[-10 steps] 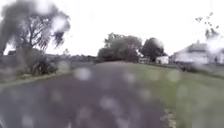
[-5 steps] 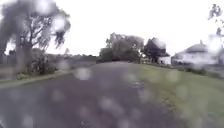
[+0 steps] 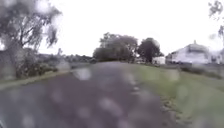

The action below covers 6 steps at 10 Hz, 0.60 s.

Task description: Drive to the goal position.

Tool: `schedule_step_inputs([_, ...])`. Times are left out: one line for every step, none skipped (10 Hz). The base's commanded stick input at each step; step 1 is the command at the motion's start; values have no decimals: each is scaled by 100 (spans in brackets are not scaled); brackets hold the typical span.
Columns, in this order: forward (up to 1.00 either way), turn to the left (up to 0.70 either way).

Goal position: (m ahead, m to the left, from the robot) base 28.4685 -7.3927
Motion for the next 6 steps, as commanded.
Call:
schedule_step_inputs([100,0])
schedule_step_inputs([100,0])
schedule_step_inputs([100,0])
schedule_step_inputs([100,0])
schedule_step_inputs([100,0])
schedule_step_inputs([100,0])
